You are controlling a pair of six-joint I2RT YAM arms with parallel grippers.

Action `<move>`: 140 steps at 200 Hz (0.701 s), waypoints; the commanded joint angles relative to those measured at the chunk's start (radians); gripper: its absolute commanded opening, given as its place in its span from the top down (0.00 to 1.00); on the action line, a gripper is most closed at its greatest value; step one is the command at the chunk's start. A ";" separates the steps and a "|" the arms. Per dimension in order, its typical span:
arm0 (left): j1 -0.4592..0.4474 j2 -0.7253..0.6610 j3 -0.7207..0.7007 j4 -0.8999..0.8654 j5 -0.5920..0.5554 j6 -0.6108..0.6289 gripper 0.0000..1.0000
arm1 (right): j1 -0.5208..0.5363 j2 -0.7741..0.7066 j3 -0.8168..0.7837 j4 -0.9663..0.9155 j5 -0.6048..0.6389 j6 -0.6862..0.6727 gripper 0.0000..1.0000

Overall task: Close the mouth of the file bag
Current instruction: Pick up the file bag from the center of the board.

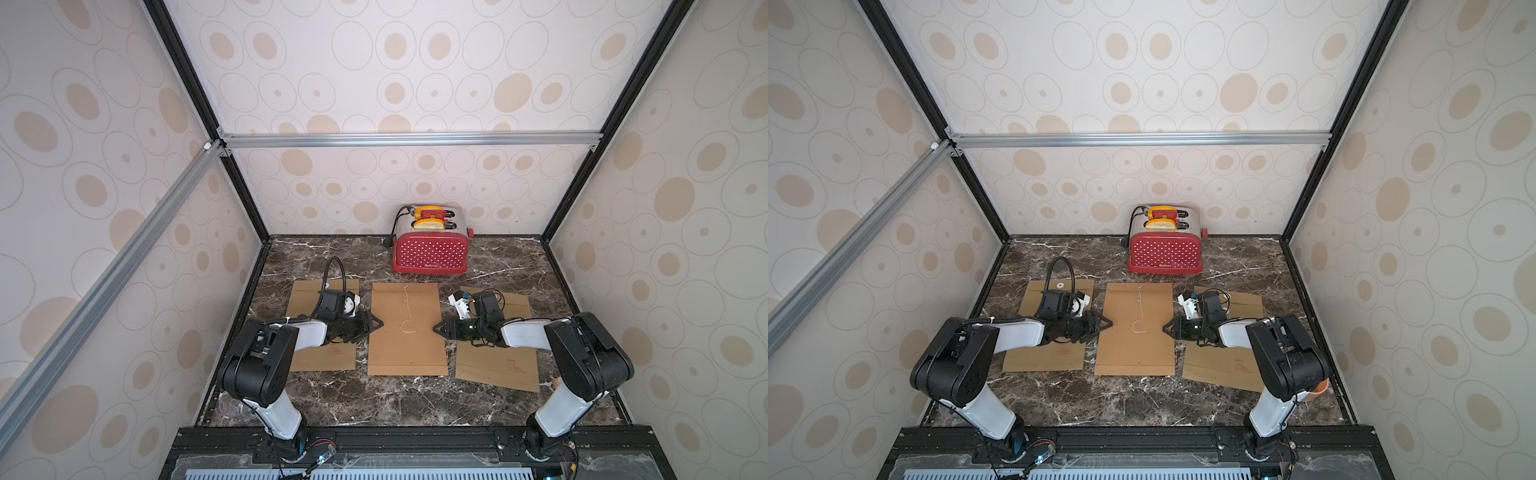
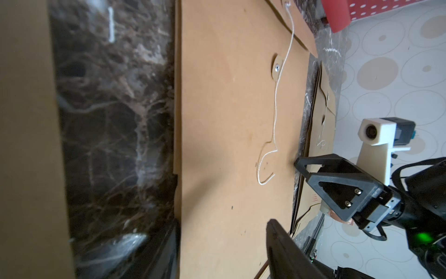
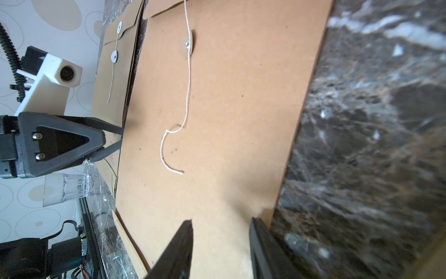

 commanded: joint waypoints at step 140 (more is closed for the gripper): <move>-0.007 -0.090 -0.006 -0.024 0.037 -0.009 1.00 | -0.001 -0.051 -0.044 -0.074 0.018 0.008 0.56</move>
